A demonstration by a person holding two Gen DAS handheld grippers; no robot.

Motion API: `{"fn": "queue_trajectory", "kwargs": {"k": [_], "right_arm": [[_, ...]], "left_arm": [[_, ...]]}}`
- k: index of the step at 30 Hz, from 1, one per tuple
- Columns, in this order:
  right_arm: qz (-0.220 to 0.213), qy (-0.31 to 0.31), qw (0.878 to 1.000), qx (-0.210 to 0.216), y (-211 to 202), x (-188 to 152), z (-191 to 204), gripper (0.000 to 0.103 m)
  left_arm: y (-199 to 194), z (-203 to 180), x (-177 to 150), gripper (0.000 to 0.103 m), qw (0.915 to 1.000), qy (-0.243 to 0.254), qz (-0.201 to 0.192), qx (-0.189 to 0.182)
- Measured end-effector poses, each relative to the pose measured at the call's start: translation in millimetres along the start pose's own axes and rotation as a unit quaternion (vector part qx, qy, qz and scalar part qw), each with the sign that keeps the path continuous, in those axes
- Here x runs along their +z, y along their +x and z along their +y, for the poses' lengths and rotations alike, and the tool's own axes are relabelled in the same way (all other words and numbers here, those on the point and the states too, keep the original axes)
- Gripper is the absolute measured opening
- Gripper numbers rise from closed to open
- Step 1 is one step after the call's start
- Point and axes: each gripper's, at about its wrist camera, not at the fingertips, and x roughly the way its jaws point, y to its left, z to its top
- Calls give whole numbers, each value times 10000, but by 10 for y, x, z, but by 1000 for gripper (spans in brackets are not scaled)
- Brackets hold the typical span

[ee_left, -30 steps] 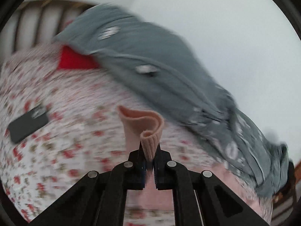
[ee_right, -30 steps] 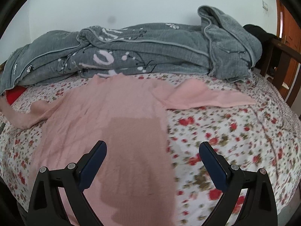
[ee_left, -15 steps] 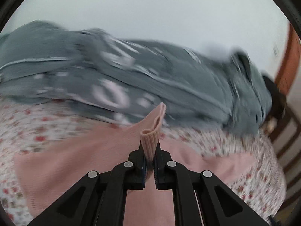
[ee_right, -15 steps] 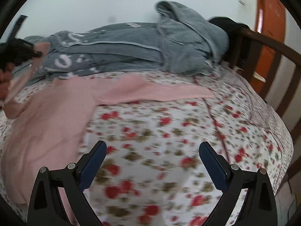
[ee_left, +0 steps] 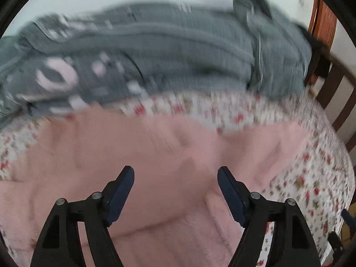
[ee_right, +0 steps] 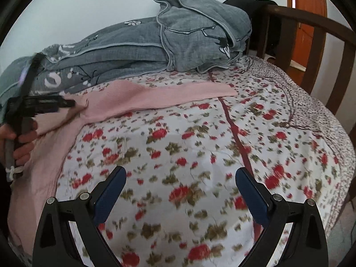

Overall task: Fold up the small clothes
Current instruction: 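Fold the held sleeve across the sweater body with the left gripper, release, then grasp the other sleeve with the right gripper and fold it across the body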

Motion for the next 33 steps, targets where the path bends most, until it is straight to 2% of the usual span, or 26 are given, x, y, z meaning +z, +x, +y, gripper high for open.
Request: {"fn": "queue_trajectory", "kwargs": {"k": [4,8,11,14,16,21,25,29,33], "right_arm": [[-62,-8,9999,125,122,127,42,98],[-80,112,9996,255,270,311,19,97],[-24,409,9981,465,474,500,-67,86],[97,699,9967,410,729,648,-156,70],[195,815,9959,344,892,716,-201,68],[514,1272,9894,481,1300,887,-322,64],[562,1425,9878,294,1545,1069,-332,63],[798,1659,9828,160,1841,1194,-414,63],[661,1805,9814,21,1959,1286,-527,61]], "left_arm": [[-306,386,89,77,9991,-279,-223,211],[-550,932,-23,77,9946,-700,-309,698],[-665,1278,-187,77,9902,-900,-325,1014],[-786,1555,-390,77,9853,-1221,-252,1168],[-835,1661,-521,77,9842,-1340,-202,1139],[-934,1854,-735,77,9792,-1386,-231,1465],[-943,1995,-773,77,9764,-1621,-304,1393],[-887,2063,-711,77,9771,-1737,-222,1206],[-926,2078,-622,77,9792,-1639,-336,1152]]}}
